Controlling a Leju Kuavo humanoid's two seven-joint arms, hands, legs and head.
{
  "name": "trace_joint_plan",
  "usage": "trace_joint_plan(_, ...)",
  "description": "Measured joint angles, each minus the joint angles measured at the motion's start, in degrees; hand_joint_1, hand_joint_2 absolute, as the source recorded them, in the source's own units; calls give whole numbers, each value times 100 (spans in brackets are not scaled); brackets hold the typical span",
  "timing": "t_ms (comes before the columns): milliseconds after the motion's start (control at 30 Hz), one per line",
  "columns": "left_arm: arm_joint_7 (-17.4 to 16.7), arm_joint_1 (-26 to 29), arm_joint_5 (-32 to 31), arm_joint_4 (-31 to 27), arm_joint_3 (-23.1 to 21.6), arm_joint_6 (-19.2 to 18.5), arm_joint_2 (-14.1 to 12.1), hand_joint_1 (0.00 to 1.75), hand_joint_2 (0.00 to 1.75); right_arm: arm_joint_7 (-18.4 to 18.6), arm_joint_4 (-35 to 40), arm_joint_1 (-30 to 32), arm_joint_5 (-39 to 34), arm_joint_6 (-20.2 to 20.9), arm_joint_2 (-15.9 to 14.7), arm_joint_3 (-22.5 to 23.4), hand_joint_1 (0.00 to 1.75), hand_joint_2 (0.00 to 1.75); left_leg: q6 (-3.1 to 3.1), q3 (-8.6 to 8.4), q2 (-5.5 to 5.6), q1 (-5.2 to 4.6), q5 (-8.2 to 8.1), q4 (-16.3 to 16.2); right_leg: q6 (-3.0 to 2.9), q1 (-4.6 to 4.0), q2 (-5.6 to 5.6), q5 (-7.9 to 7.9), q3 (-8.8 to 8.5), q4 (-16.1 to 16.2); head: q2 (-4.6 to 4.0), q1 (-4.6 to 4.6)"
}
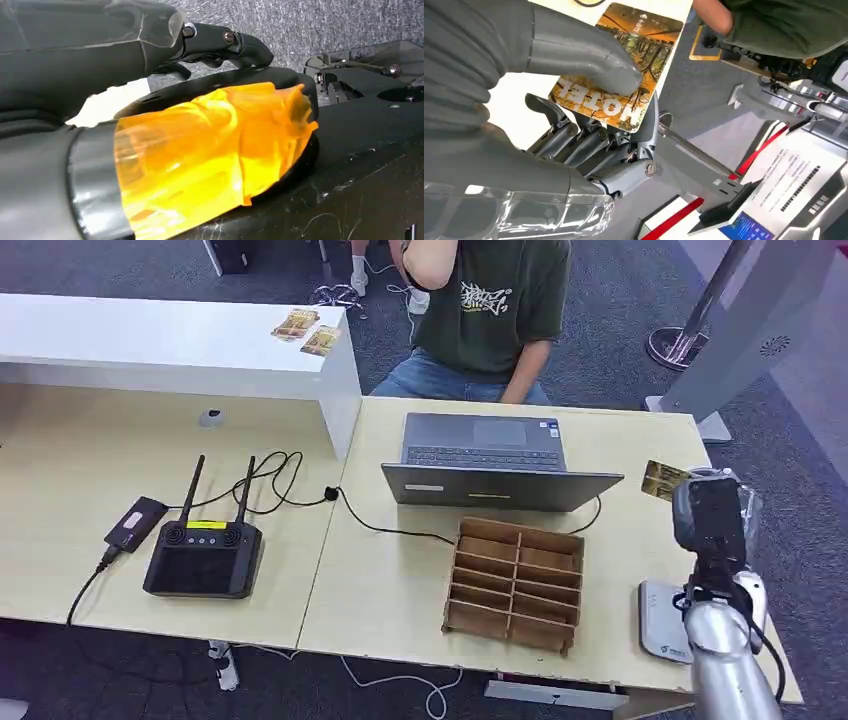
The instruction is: Pass the card to the sensor for recognition and then transmit it.
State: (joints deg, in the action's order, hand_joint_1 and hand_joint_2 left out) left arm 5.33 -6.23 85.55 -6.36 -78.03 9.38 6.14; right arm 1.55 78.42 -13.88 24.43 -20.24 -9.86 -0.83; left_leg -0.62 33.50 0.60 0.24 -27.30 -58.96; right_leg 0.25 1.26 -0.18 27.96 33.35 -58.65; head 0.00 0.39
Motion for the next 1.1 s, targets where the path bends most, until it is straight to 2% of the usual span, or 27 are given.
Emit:
trace_joint_plan(300, 2, 9, 0, 0, 90, 22, 7, 0, 0, -26, 162, 475, 26, 2, -13, 223, 175, 175, 0, 1, 1, 0, -1, 0, 2, 0, -1, 1, 1, 1, 0, 2)
trace_joint_plan(600, 20, 41, 0, 0, 227, 42, 9, 0, 0, -103, 476, 1249, 2, 37, -15, 511, 175, 175, -3, 2, 2, 0, -6, 2, 3, 0, -3, 4, 0, 1, 0, 2)
trace_joint_plan(1100, 26, 89, 0, 0, 374, 57, 4, 0, 0, -96, 667, 1718, -76, 144, 11, 728, 175, 175, -3, 0, 2, 0, -6, 2, 4, 0, -1, 4, 0, 1, 0, 0)
